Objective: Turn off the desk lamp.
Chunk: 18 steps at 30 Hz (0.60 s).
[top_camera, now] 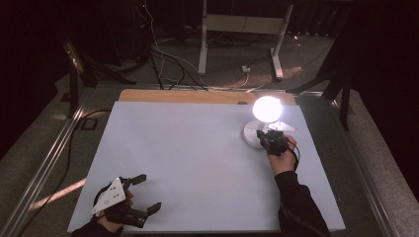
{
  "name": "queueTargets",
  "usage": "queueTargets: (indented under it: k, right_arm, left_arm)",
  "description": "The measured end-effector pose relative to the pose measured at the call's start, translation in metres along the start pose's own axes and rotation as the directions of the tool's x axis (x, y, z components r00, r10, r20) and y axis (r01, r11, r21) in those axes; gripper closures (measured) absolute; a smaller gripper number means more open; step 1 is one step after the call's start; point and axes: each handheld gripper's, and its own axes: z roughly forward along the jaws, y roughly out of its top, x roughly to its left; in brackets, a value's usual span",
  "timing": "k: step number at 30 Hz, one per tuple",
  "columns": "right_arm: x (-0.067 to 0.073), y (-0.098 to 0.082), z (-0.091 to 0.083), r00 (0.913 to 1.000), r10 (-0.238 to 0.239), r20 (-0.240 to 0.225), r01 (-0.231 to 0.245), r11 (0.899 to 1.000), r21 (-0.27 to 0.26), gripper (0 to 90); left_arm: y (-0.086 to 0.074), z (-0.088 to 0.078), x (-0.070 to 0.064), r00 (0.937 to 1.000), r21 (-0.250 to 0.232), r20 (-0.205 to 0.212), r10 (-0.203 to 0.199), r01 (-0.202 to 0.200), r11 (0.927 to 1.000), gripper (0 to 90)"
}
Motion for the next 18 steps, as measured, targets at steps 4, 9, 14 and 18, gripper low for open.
queueTargets:
  k: [4,9,14,18]
  right_arm:
    - [0.0,-0.002,0.002,1.0,0.004,-0.003,-0.004,1.0,0.009,89.9]
    - [0.001,-0.005,0.007,1.0,0.001,0.0,-0.001,1.0,0.022,89.9]
    - [0.002,-0.007,0.009,1.0,-0.001,-0.001,0.001,1.0,0.028,89.8]
    - [0.004,-0.009,0.012,1.0,-0.009,-0.002,0.009,0.999,0.04,89.8]
  left_arm:
    - [0.0,0.0,0.0,1.0,0.0,0.001,0.0,0.0,1.0,0.5]
    - [0.0,0.0,0.0,1.0,0.0,0.001,0.0,0.0,1.0,0.5]
    - [0.0,0.0,0.0,1.0,0.0,0.001,-0.001,0.001,1.0,0.5]
    - [0.0,0.0,0.0,1.0,0.0,0.001,-0.001,0.001,1.0,0.5]
